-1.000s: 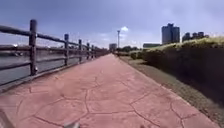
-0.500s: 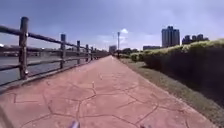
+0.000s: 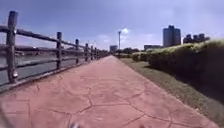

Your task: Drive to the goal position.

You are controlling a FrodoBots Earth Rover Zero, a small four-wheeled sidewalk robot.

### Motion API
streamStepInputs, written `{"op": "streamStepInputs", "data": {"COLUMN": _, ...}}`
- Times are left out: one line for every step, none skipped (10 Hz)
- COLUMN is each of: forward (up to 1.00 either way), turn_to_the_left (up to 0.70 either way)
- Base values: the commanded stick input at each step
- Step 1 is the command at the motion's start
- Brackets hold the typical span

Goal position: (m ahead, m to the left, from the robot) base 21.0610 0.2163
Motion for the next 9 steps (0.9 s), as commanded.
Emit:
{"op": "streamStepInputs", "data": {"forward": 0.70, "turn_to_the_left": 0.00}}
{"op": "streamStepInputs", "data": {"forward": 0.70, "turn_to_the_left": 0.00}}
{"op": "streamStepInputs", "data": {"forward": 0.70, "turn_to_the_left": 0.00}}
{"op": "streamStepInputs", "data": {"forward": 0.70, "turn_to_the_left": 0.00}}
{"op": "streamStepInputs", "data": {"forward": 0.70, "turn_to_the_left": 0.00}}
{"op": "streamStepInputs", "data": {"forward": 0.70, "turn_to_the_left": 0.00}}
{"op": "streamStepInputs", "data": {"forward": 0.70, "turn_to_the_left": 0.00}}
{"op": "streamStepInputs", "data": {"forward": 0.70, "turn_to_the_left": 0.00}}
{"op": "streamStepInputs", "data": {"forward": 0.70, "turn_to_the_left": 0.00}}
